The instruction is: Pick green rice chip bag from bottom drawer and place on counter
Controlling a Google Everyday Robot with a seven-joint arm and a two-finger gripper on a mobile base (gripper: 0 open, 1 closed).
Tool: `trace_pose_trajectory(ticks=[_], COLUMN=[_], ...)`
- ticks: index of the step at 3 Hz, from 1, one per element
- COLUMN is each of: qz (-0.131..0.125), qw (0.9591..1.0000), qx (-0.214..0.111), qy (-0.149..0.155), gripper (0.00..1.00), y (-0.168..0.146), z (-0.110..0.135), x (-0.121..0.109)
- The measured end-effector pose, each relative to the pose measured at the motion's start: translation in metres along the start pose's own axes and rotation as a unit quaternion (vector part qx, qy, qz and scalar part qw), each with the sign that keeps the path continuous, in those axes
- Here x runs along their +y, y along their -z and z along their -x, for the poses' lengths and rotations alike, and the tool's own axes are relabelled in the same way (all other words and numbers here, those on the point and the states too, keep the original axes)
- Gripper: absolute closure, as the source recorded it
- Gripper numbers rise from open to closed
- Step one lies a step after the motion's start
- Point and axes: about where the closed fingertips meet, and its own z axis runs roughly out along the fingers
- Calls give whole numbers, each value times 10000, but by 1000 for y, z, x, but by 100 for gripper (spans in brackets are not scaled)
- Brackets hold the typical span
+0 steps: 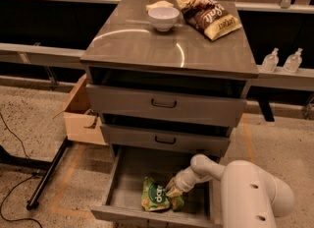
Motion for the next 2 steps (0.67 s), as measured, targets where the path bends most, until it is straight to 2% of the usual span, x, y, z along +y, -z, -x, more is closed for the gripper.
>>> trace_pose_trajectory(ticks=[1,2], qz=[-262,-431], qw=[9993,9967], qx=[-200,-521], qy=[152,447], gripper=[100,100], y=[30,73], z=[17,34], x=[-12,-13])
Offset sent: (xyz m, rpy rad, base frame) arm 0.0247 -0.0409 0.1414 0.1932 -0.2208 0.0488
